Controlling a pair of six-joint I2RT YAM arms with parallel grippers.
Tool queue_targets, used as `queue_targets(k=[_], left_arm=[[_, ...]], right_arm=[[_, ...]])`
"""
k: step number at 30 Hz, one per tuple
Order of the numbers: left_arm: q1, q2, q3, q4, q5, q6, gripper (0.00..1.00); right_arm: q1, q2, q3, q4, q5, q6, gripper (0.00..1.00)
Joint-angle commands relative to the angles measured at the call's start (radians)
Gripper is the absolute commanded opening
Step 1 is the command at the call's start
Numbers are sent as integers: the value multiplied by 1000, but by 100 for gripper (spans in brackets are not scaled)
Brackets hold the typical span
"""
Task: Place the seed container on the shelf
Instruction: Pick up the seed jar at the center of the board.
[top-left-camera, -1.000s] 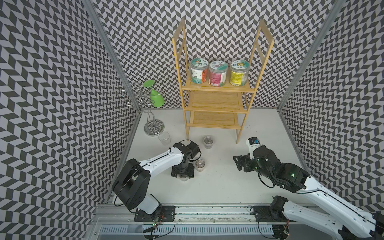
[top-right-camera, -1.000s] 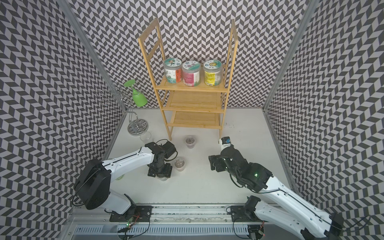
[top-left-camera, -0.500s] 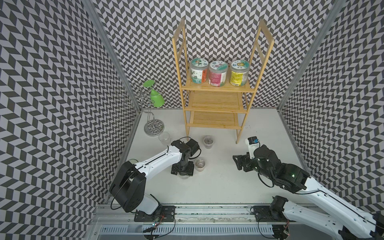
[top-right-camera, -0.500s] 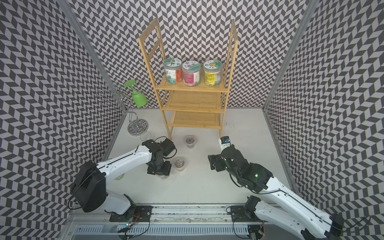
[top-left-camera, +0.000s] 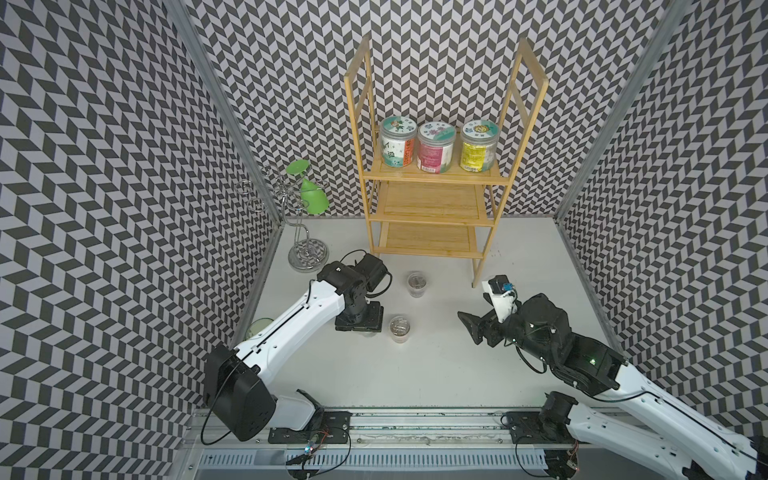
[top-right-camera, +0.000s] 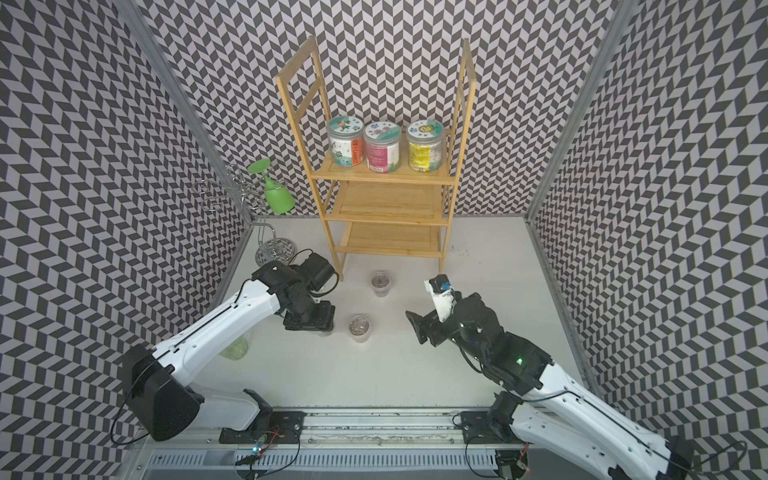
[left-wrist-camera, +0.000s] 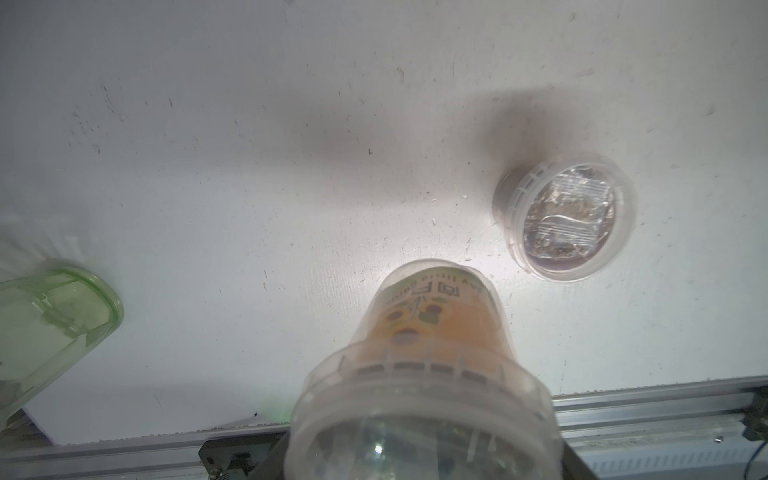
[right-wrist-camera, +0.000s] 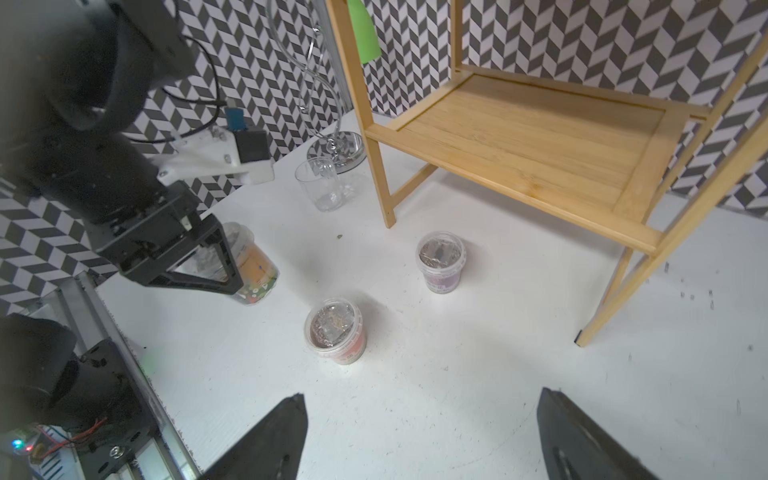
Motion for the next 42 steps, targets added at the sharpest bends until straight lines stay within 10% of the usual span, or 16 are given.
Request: queue_targets(k=[1,10,42], left_arm=[[6,-6,58,-21,56,17,64],[20,28,176,-18,119,54,64],[-9,28,253,-17,215,118,64]], right_arm=[[51,-2,-37,149,-31,-136,92],[244,82,-166,454,2,-288,100],[193,566,-100,1025,-128,-356,99]])
